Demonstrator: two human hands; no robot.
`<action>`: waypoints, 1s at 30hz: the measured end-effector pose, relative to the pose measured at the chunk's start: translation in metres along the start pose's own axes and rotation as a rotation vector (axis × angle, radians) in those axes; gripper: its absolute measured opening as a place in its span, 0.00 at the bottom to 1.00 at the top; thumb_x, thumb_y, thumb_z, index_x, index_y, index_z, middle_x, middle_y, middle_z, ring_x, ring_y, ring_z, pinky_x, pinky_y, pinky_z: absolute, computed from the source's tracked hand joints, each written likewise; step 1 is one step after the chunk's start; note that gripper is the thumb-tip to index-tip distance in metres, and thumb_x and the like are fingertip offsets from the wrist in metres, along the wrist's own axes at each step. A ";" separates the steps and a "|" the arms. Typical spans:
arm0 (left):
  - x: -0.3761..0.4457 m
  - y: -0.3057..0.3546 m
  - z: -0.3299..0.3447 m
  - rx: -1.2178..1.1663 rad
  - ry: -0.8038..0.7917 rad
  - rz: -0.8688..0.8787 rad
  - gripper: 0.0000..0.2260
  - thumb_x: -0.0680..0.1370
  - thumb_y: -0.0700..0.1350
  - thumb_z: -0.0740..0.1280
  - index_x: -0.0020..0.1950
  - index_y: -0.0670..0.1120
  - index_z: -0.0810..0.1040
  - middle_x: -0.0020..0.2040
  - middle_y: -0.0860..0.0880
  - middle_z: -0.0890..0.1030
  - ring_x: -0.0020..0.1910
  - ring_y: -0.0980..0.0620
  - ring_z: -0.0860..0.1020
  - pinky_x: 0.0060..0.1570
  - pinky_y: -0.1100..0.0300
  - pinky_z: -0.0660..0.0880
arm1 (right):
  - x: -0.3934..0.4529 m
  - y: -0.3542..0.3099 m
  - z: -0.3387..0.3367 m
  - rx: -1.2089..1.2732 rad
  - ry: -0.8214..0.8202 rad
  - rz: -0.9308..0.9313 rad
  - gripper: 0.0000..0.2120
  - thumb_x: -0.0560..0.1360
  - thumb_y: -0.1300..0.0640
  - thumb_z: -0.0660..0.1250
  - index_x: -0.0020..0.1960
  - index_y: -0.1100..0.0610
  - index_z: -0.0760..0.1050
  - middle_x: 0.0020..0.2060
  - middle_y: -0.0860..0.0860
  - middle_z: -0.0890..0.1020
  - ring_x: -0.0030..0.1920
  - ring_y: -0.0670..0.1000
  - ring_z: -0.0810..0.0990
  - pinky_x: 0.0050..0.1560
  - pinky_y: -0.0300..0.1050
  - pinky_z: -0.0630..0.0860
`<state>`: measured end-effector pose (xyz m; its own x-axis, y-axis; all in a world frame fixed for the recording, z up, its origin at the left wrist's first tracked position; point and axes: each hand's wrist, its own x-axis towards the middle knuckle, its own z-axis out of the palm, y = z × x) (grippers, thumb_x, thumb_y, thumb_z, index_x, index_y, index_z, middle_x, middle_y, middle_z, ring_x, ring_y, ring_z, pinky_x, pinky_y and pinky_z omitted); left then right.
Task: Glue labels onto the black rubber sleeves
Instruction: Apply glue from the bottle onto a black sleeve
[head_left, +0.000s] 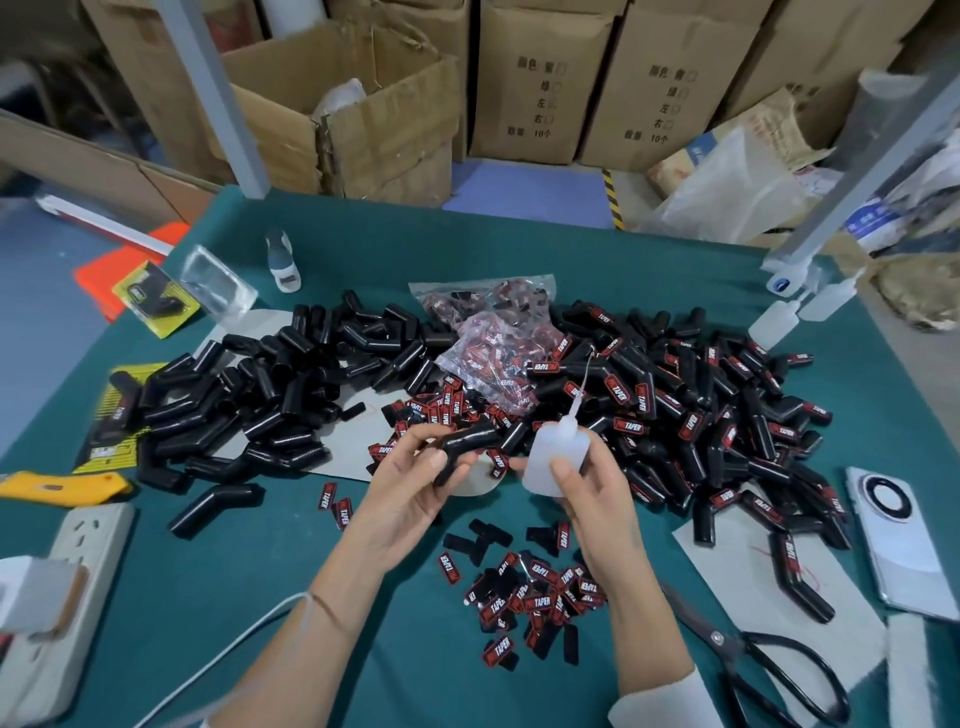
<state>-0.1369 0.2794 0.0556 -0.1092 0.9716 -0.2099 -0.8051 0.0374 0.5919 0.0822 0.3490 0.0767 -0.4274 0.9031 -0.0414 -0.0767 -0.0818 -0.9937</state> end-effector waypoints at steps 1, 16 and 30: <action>0.000 -0.001 0.000 0.009 0.027 0.004 0.10 0.74 0.38 0.79 0.54 0.44 0.85 0.53 0.37 0.84 0.50 0.45 0.87 0.50 0.60 0.85 | -0.001 0.001 -0.001 0.031 0.007 0.010 0.20 0.79 0.41 0.71 0.68 0.46 0.77 0.59 0.56 0.84 0.59 0.59 0.85 0.58 0.50 0.82; -0.014 -0.006 0.002 0.152 0.016 0.041 0.11 0.80 0.39 0.71 0.61 0.44 0.85 0.48 0.39 0.86 0.47 0.48 0.86 0.48 0.61 0.83 | -0.015 0.007 -0.008 0.405 0.186 0.089 0.13 0.71 0.52 0.77 0.55 0.48 0.83 0.47 0.51 0.84 0.40 0.47 0.80 0.41 0.40 0.80; -0.014 -0.008 -0.001 0.331 -0.003 0.127 0.15 0.81 0.39 0.69 0.68 0.47 0.83 0.64 0.35 0.83 0.63 0.42 0.83 0.61 0.57 0.80 | -0.019 0.003 -0.006 0.485 0.297 0.037 0.14 0.73 0.49 0.79 0.57 0.50 0.82 0.45 0.50 0.81 0.34 0.45 0.72 0.32 0.38 0.72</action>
<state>-0.1291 0.2655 0.0531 -0.1941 0.9740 -0.1170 -0.5525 -0.0100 0.8335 0.0956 0.3341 0.0735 -0.1716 0.9699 -0.1725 -0.5009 -0.2367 -0.8325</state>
